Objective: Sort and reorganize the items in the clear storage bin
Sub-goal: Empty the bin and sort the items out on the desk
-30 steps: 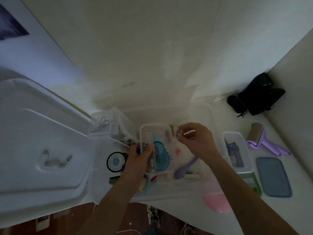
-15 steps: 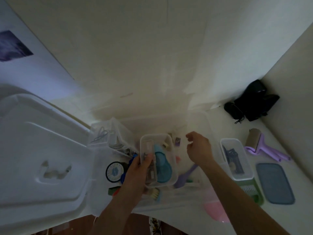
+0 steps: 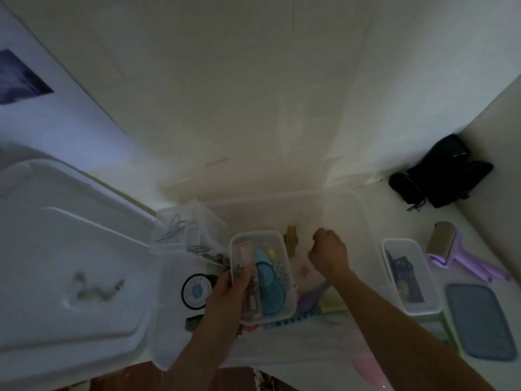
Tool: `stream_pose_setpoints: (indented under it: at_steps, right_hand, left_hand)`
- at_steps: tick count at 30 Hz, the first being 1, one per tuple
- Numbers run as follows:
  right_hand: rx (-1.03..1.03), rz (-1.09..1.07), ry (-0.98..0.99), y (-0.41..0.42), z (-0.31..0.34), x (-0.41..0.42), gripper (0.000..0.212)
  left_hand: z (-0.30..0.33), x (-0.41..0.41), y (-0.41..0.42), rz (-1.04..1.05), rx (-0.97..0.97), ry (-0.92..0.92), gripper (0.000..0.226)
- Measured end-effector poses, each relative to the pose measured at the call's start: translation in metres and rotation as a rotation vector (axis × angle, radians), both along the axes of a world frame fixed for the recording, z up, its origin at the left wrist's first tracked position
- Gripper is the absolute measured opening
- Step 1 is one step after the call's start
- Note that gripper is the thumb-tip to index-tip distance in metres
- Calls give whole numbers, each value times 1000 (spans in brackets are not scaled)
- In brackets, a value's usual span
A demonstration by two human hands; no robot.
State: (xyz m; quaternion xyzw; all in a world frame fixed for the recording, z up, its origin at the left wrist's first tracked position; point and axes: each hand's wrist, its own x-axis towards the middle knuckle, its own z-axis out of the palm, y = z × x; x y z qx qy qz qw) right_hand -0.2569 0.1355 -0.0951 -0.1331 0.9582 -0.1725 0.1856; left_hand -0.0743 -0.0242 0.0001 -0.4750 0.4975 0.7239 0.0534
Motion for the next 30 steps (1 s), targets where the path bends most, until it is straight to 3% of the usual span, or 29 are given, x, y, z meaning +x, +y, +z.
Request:
stream_pose_setpoints:
  at_steps: [3,6,11,15,18,20,22,26,30]
  right_hand:
    - [-389,-157,106,4,71,21,29]
    - [-698,11,62,8,136,61,28]
    - [-613,137,-4,0,142,91,37]
    - [-698,-83,-14,24,133,92,30]
    - [-581,-194,-18,55,120,84,31]
    - [-444,-162,-83,65,109,71,33]
    - [-338,-50,-171,56,98,52,37]
    - [-48,371,-229,1,56,15,54]
    - [139,477,-313,-34,18,0,74]
  left_hand:
    - [5,-3,2,-2,-24,-20,35]
    - [8,-4,7,-24,-65,-22,38]
    - [12,-2,14,-55,-24,-27,50]
    - [7,5,14,-24,32,2,70]
    - [5,9,11,-18,20,27,53]
    - [2,13,9,-12,16,52,54]
    - [-1,15,8,8,16,59,57]
    - [-4,19,5,61,40,65,63]
    - [-4,19,3,54,39,76,51]
